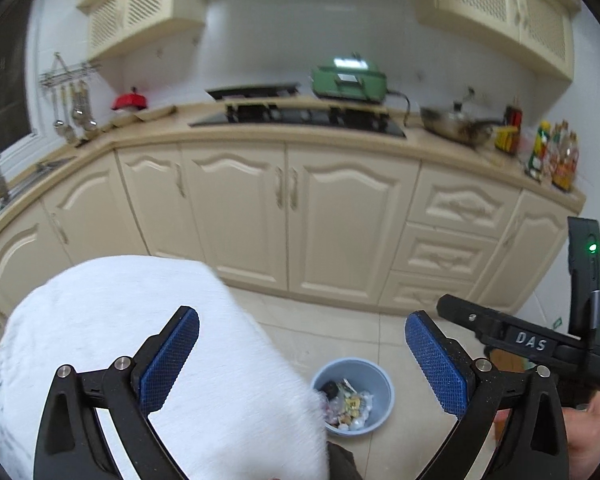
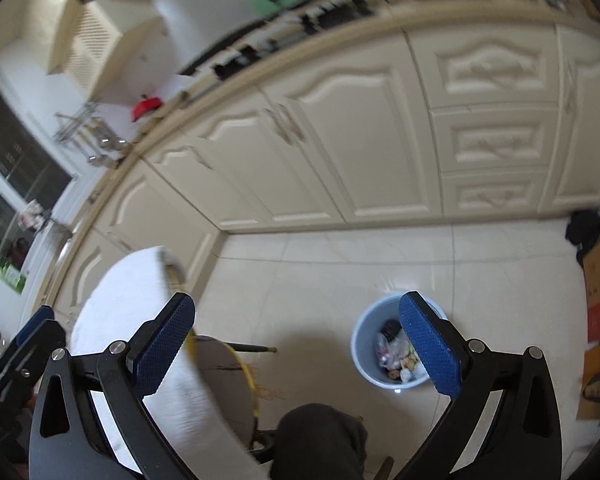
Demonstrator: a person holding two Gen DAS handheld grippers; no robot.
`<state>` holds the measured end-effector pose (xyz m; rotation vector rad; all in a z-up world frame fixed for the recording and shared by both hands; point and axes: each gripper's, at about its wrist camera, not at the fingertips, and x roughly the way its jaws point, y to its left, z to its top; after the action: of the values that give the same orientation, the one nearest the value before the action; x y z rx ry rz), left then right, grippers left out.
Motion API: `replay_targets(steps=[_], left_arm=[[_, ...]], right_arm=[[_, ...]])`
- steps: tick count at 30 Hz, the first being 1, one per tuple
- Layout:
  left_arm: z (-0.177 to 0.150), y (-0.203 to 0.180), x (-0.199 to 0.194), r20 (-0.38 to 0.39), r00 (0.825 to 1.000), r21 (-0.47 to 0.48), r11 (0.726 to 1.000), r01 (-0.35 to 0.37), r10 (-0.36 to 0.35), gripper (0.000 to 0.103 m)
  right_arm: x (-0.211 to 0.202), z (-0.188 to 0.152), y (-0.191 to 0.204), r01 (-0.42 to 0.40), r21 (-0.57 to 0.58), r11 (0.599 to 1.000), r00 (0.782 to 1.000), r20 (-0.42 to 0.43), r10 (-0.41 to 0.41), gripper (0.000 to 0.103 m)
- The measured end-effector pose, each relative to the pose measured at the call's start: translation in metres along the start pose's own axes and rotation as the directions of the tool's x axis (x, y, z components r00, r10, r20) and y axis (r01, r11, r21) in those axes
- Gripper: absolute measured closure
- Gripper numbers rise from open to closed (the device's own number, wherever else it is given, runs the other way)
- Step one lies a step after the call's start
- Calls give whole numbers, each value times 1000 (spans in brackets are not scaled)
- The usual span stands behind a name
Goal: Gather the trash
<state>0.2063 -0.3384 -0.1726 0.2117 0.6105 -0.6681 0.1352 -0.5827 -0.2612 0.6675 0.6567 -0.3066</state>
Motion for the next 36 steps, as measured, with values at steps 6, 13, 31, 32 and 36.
replay_targets(steps=[6,13,31,32,36], left_arm=[[-48,39,-111,98,993,-52,997,-55,59,1],[-108,63,-232,208,960,-129,978,-162,187,1],[-282,11,-407,294,858,-305,892,-334,422,1],[-287,7,-412,297,859,-308,893,-328,418,1],[-304,-5,-439,304,838,-319,878,-358,453,1]], right_arm=[[-44,-15,73,-59,-120,991,996,61,67,0],[-92,-51,166,-124,-301,946,980,110,164,0],[-170,-144,253,-149,-552,820,949,154,276,0],[-175,-148,255,-151,-560,815,947,154,282,0],[-193,-164,259,-134,-583,801,941,179,288,0]])
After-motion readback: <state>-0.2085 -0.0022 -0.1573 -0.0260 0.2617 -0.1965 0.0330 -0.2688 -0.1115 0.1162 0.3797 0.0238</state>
